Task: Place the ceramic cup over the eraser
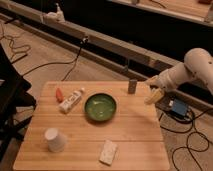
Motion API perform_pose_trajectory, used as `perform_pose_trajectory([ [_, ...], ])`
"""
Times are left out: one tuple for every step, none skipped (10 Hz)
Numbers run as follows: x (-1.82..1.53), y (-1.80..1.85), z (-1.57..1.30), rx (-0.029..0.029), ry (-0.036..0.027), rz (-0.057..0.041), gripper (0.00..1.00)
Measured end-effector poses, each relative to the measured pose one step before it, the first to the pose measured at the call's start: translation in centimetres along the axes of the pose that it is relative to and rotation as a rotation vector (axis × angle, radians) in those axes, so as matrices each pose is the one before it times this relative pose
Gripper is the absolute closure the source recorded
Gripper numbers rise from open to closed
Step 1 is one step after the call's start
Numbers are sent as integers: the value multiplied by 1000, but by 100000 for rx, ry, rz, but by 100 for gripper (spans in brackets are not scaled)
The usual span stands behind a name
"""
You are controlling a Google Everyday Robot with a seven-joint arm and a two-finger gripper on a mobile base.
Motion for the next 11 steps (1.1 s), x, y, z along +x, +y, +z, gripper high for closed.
perform_pose_trajectory([
  [723, 1899, 844, 1065, 4894, -7349, 20],
  [422, 1345, 472, 535, 3320, -4896, 20],
  [347, 1259, 373, 262, 2981, -4375, 20],
  [117, 909, 319, 155, 2148, -3450, 20],
  [47, 547, 251, -45, 1184, -2001, 20],
  [4, 4, -10, 99, 71, -118, 20],
  [-24, -165, 2, 108, -107, 67, 20],
  [-253, -73, 243, -718, -993, 789, 20],
  [-1352, 46, 733, -1838, -2154, -797, 20],
  [-1563, 371, 886, -2493, -1914, -2145, 20],
  [-1428, 260, 762, -1899, -1587, -2170, 20],
])
